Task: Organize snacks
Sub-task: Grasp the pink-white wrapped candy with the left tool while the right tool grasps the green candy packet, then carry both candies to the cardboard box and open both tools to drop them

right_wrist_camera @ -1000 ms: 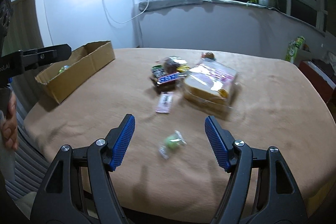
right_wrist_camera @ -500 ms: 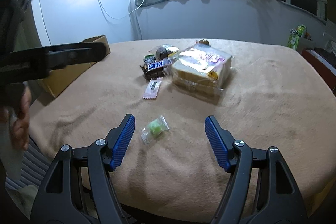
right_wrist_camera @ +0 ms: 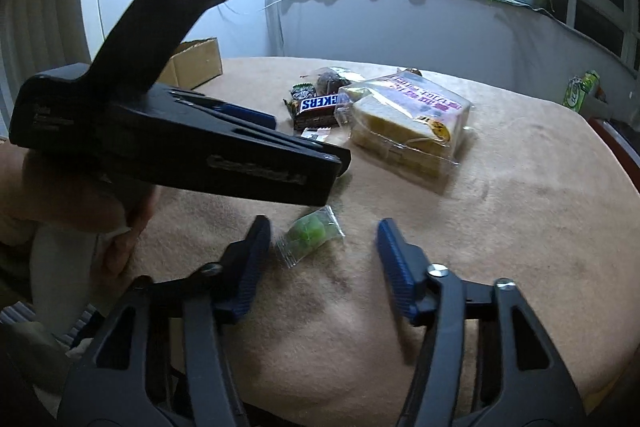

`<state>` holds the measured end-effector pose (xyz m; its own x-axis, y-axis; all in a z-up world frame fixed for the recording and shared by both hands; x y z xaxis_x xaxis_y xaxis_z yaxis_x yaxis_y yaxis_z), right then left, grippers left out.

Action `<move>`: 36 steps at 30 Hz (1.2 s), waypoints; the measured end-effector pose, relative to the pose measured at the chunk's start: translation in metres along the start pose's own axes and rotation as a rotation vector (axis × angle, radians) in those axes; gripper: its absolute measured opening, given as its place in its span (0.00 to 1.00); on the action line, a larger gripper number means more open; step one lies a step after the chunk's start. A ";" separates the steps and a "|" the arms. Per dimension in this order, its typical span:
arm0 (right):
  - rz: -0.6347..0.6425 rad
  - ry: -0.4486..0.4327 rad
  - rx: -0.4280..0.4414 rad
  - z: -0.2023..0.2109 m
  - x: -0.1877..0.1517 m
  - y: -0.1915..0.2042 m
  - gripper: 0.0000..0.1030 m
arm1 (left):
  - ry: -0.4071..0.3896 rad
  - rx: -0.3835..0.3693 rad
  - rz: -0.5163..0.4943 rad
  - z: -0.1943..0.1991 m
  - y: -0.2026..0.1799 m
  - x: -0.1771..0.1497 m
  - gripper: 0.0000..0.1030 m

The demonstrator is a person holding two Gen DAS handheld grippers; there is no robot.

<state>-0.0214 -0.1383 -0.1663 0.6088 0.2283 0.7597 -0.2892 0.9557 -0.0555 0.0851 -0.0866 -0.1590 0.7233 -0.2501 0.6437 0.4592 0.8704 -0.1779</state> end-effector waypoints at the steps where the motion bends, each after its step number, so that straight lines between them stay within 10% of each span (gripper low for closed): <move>1: 0.004 -0.002 -0.001 0.000 0.000 0.000 0.50 | 0.001 0.002 -0.001 0.000 0.000 0.000 0.59; 11: 0.012 -0.007 0.003 0.002 0.002 -0.002 0.29 | -0.011 0.005 -0.008 0.003 0.003 0.001 0.18; 36: -0.073 -0.066 -0.042 0.021 0.016 -0.020 0.24 | -0.123 -0.024 -0.013 0.045 -0.001 -0.005 0.17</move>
<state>-0.0217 -0.1575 -0.1392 0.5765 0.1462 0.8039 -0.2137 0.9766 -0.0243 0.0577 -0.0671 -0.1289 0.6493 -0.2056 0.7323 0.4809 0.8569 -0.1857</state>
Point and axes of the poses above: each gripper's, at about its wrist camera, not at the fingertips, and z roughly against the way its jaws point, y to its left, x to its top, the point moved 6 cm from there along -z, roughly the way its jaws point, and after that the axes turned 8 degrees about -x, right-handed, at the moved point
